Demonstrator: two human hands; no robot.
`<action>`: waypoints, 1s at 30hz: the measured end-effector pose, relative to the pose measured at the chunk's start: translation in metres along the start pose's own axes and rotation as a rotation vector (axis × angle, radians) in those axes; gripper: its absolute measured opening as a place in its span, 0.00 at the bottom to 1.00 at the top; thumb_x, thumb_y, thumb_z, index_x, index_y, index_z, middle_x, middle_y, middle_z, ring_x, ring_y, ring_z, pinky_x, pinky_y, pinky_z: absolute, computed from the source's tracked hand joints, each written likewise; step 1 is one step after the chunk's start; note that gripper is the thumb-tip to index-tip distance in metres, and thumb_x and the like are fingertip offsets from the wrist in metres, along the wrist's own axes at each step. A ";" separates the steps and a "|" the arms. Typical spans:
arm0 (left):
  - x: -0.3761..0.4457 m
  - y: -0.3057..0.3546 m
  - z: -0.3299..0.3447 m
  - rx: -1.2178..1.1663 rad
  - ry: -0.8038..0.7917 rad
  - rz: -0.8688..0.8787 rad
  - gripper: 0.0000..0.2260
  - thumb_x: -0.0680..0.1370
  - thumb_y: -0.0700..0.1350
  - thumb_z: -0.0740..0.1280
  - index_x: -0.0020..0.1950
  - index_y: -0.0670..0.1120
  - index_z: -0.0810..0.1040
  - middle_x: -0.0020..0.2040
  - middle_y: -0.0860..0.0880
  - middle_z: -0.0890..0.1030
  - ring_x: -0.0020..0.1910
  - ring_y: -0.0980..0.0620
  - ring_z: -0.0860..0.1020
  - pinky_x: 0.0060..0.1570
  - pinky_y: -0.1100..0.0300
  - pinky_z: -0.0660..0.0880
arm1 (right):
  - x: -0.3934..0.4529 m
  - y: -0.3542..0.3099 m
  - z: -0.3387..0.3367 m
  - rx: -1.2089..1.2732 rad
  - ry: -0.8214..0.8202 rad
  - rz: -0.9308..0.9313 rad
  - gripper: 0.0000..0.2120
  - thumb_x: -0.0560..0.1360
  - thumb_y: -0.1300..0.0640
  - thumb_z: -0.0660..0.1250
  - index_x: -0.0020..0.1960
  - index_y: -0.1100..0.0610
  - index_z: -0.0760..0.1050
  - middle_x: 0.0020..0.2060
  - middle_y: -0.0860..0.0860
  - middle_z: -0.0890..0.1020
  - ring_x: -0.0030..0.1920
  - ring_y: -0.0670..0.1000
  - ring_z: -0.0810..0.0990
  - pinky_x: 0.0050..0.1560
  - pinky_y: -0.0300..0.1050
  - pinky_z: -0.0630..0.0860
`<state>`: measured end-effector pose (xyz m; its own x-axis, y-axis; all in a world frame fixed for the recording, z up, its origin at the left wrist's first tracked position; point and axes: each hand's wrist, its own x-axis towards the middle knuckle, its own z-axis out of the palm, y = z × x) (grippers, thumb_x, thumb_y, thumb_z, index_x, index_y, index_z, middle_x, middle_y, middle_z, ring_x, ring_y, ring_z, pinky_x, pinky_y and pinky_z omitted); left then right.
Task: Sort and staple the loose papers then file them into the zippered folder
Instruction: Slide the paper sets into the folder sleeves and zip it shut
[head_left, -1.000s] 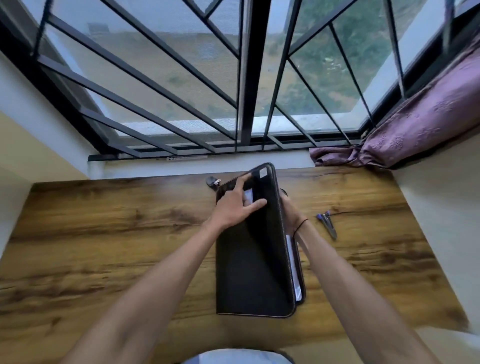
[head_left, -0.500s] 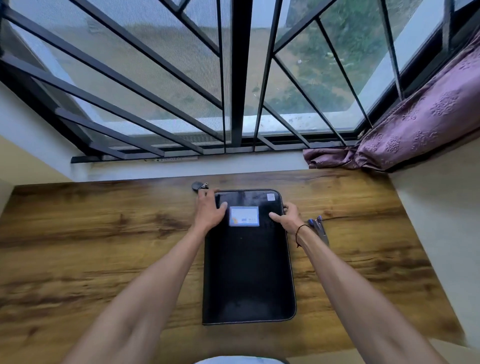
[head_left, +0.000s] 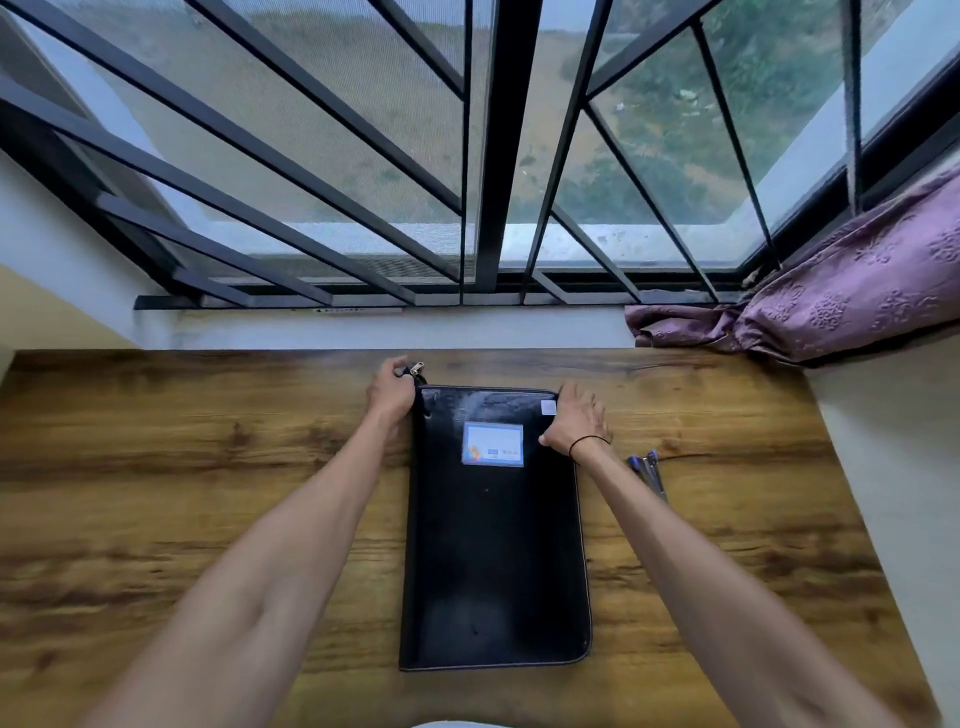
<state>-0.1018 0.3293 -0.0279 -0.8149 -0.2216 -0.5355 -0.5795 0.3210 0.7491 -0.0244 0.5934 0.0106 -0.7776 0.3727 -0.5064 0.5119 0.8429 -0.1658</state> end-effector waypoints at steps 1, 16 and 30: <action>0.008 -0.004 -0.001 -0.039 0.005 -0.016 0.18 0.79 0.39 0.61 0.63 0.57 0.78 0.61 0.50 0.82 0.61 0.46 0.81 0.65 0.47 0.78 | 0.002 -0.005 0.000 -0.002 -0.004 -0.021 0.34 0.69 0.59 0.75 0.69 0.55 0.62 0.67 0.61 0.69 0.68 0.63 0.68 0.62 0.61 0.75; 0.011 0.010 -0.012 -0.366 0.193 0.000 0.10 0.78 0.37 0.74 0.55 0.48 0.81 0.52 0.46 0.82 0.47 0.49 0.85 0.37 0.59 0.83 | 0.037 -0.117 0.018 0.077 -0.032 -0.717 0.30 0.77 0.71 0.59 0.76 0.50 0.68 0.68 0.53 0.76 0.68 0.57 0.73 0.69 0.60 0.72; 0.022 0.001 -0.019 -0.240 0.220 0.045 0.09 0.74 0.37 0.77 0.52 0.47 0.84 0.45 0.51 0.85 0.46 0.56 0.84 0.51 0.57 0.83 | 0.042 -0.162 0.020 -0.274 0.200 -1.109 0.08 0.78 0.65 0.66 0.53 0.55 0.78 0.45 0.54 0.80 0.47 0.58 0.76 0.42 0.55 0.74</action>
<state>-0.1203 0.3072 -0.0309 -0.8065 -0.4139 -0.4223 -0.5063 0.1146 0.8547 -0.1328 0.4647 -0.0003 -0.8062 -0.5894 -0.0512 -0.5641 0.7919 -0.2340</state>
